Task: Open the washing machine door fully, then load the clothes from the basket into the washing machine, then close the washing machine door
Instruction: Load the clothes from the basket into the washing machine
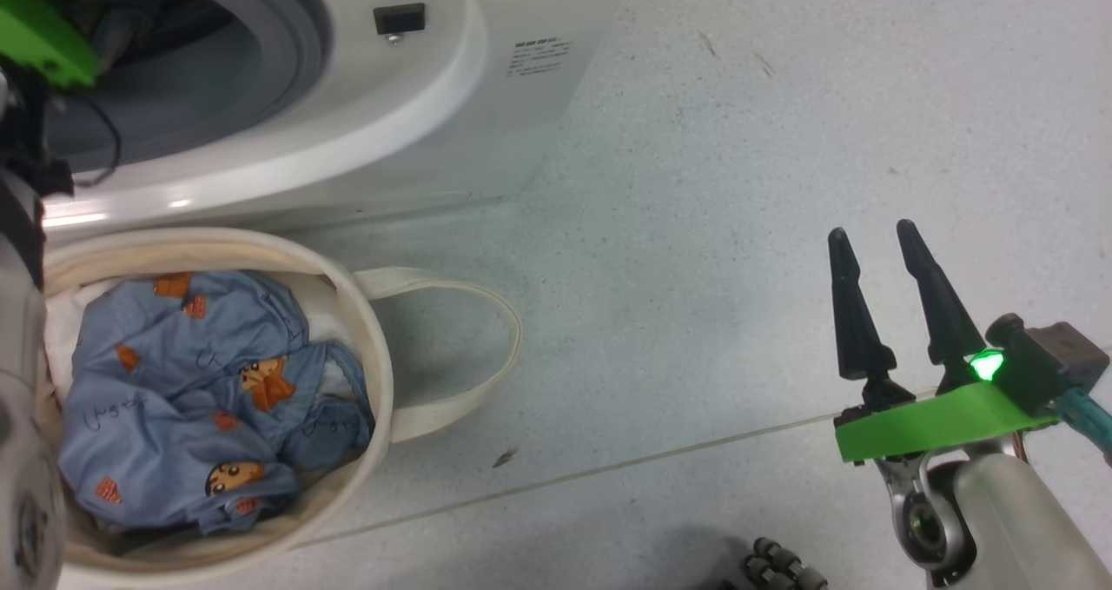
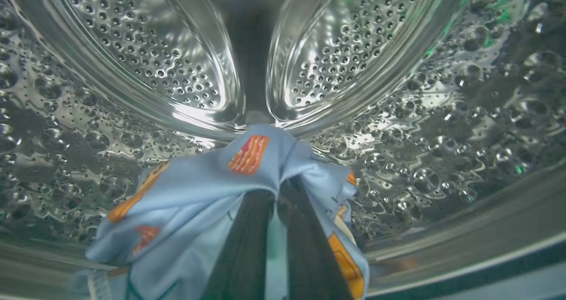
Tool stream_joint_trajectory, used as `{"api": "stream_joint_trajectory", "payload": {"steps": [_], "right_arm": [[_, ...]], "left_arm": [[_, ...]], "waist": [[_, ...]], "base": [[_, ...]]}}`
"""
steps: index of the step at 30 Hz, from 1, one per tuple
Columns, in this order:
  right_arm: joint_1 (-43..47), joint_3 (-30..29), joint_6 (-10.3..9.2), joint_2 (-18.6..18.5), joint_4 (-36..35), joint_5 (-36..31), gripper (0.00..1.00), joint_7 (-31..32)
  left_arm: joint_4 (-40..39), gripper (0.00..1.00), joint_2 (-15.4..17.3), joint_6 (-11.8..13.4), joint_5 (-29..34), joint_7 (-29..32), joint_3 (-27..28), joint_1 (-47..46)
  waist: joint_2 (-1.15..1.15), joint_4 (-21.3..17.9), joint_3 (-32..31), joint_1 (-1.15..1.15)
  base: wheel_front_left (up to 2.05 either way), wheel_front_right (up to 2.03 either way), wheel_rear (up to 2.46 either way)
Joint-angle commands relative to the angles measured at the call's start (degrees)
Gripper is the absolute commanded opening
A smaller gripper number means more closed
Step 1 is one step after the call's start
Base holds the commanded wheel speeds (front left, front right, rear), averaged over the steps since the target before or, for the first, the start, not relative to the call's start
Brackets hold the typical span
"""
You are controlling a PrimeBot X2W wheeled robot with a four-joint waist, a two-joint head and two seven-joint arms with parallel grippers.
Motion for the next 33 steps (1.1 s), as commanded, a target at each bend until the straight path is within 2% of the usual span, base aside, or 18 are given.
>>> {"api": "stream_joint_trajectory", "payload": {"steps": [1,5,9,15,23,25,28,33], "right_arm": [[0.3,0.8,0.03,-0.3,-1.3,0.1,1.00,-0.7],[-0.2,1.1,0.03,0.1,-1.0,0.1,1.00,-0.7],[-0.9,2.0,0.03,0.7,-0.5,0.4,1.00,-0.7],[-1.6,3.5,0.03,0.7,1.4,1.3,1.00,-0.7],[-2.3,4.7,0.03,0.2,3.1,2.5,1.00,-0.7],[-2.5,5.3,0.03,-0.3,3.9,3.0,1.00,-0.7],[-2.6,5.9,0.03,-0.7,4.6,3.8,1.00,-0.7],[-2.0,5.2,0.03,-0.9,5.4,5.8,1.00,-0.7]], "left_arm": [[-0.7,1.00,3.0,-0.3,0.0,-0.3,0.7,-2.2],[2.2,1.00,1.9,-0.1,0.9,1.6,-1.1,-3.7],[3.7,1.00,2.1,0.5,0.6,5.1,-1.4,-2.7],[4.2,1.00,0.6,0.4,-0.6,2.2,-1.2,1.9],[3.4,1.00,-2.2,-0.3,-3.3,-1.7,-1.6,8.7],[2.3,1.00,-3.9,-0.3,-5.5,-1.9,-2.4,11.7],[-2.6,1.00,-5.3,-0.3,-7.2,-2.0,-6.8,15.1],[-13.4,1.00,-3.3,-0.3,-13.0,-2.0,-12.0,23.0]], "waist": [[0.00,0.0,0.2,0.00],[0.00,0.0,0.3,0.00],[0.00,-0.4,-0.8,0.00],[0.00,0.4,-4.2,0.00],[0.00,3.8,-9.1,0.00],[0.00,5.3,-11.1,0.00],[0.00,6.8,-13.2,0.00],[0.00,9.0,-16.7,0.00]], "base": [[0.00,0.00,0.00],[0.00,0.00,0.00],[0.00,0.00,0.00],[0.00,0.00,0.00],[0.00,0.00,0.00],[0.00,0.00,0.00],[0.00,0.00,0.00],[0.00,0.00,0.00]]}}
